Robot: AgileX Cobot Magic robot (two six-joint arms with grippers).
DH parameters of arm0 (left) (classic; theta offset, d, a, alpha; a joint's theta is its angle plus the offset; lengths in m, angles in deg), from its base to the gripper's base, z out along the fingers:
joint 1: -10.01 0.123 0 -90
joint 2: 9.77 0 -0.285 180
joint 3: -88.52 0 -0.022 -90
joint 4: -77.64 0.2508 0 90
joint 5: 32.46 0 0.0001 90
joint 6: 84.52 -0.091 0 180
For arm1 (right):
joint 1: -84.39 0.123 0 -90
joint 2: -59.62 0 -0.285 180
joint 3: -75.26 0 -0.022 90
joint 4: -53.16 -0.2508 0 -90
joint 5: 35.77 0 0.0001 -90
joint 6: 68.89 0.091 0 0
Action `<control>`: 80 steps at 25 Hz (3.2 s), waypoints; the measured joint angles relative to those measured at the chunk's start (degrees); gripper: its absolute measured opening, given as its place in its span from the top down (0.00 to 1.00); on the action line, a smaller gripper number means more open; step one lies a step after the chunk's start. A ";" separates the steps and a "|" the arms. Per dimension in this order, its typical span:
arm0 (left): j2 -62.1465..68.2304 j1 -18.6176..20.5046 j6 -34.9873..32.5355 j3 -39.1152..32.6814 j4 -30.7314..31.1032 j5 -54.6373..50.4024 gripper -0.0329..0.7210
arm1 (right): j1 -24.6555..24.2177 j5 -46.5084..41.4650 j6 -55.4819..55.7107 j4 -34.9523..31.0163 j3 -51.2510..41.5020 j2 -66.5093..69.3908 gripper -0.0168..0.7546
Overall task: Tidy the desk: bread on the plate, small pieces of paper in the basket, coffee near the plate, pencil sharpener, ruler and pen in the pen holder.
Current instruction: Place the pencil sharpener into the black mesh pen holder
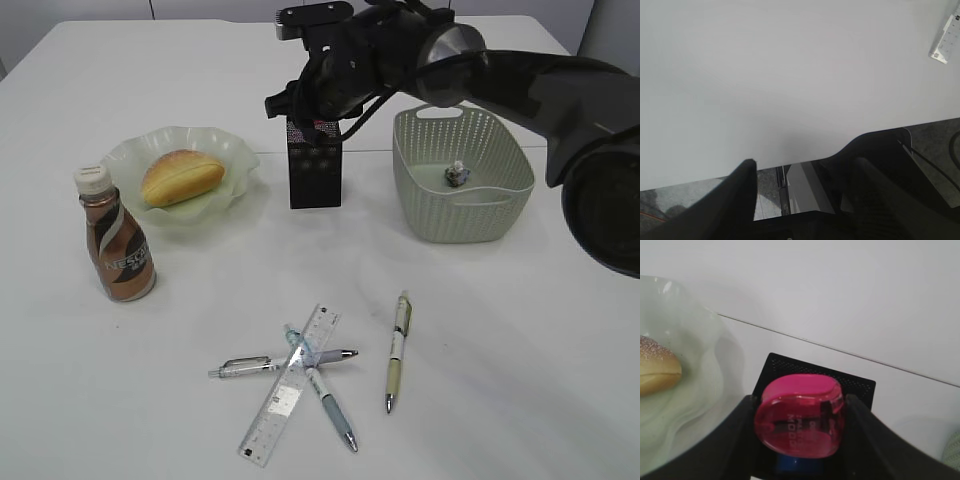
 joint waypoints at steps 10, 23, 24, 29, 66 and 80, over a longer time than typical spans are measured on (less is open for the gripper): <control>0.00 -0.23 0.00 0.00 0.00 0.00 0.38 | 0.00 -0.55 0.10 -0.34 0.00 0.00 0.47; 0.00 -0.23 0.00 0.00 0.00 0.00 0.38 | -0.05 -1.32 0.46 -0.52 0.00 0.00 0.46; 0.00 -0.23 0.00 0.00 0.00 0.00 0.38 | -0.05 -1.47 0.49 -0.52 0.00 0.00 0.45; 0.00 -0.23 0.00 0.00 0.00 0.00 0.38 | -0.18 -2.62 0.83 -0.61 0.00 0.00 0.44; 0.00 -0.23 0.00 0.00 0.00 0.00 0.38 | -0.80 -1.24 1.07 -1.22 0.00 0.00 0.39; 0.00 -0.23 0.00 0.00 0.00 0.00 0.38 | -1.22 -1.78 1.07 -2.47 0.00 0.00 0.33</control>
